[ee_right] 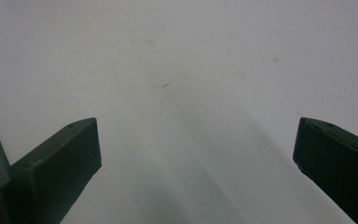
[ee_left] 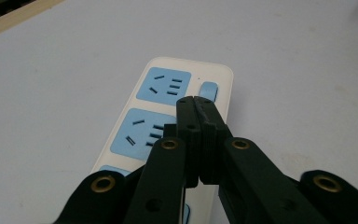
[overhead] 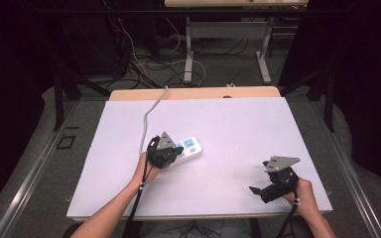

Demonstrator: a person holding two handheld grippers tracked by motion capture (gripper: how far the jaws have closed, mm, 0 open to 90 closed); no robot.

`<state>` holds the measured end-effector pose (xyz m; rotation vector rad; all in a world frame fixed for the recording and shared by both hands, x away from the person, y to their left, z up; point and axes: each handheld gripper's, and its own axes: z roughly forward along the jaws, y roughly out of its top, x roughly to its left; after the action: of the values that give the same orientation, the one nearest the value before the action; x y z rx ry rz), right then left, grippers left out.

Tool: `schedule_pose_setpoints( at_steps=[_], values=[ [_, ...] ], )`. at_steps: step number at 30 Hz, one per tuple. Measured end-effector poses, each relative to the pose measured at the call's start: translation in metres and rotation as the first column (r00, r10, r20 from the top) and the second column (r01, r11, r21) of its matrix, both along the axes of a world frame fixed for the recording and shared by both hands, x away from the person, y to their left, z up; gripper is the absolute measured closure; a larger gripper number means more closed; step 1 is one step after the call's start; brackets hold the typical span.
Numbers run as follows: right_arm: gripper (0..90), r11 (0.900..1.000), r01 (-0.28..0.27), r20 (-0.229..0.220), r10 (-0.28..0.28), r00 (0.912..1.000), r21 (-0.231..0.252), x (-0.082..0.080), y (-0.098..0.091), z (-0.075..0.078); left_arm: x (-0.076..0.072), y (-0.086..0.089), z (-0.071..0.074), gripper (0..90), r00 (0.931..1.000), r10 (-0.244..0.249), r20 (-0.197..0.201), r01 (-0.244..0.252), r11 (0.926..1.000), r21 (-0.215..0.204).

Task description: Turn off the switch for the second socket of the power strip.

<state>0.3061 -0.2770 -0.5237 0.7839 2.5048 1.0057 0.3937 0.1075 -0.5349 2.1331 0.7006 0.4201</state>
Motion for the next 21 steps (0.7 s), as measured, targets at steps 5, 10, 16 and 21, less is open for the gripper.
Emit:
schedule_pose_setpoints(
  at_steps=[5, 10, 16, 21],
  values=[
    [0.4, 1.0000, -0.002, -0.001, 0.002, 1.0000, -0.005, 0.0006, -0.0001, -0.0001, 0.0016, -0.0034, -0.0031, 89.8, 1.0000, -0.003, -0.008, 0.003, 0.9997, 0.022],
    [0.4, 1.0000, 0.000, 0.007, 0.000, 1.0000, -0.001, 0.0002, 0.0002, -0.0005, 0.0022, -0.0038, -0.0050, 89.8, 0.9999, 0.000, -0.016, 0.001, 0.9995, 0.031],
    [0.4, 1.0000, -0.007, 0.000, 0.007, 1.0000, -0.004, 0.0002, 0.0006, -0.0006, 0.0026, -0.0040, -0.0075, 89.9, 0.9999, -0.006, -0.011, 0.006, 0.9990, 0.044],
    [0.4, 1.0000, -0.006, 0.005, 0.006, 1.0000, -0.006, -0.0001, 0.0007, -0.0004, 0.0021, -0.0039, -0.0091, 90.0, 1.0000, -0.008, 0.004, 0.007, 0.9993, 0.038]
  ],
)
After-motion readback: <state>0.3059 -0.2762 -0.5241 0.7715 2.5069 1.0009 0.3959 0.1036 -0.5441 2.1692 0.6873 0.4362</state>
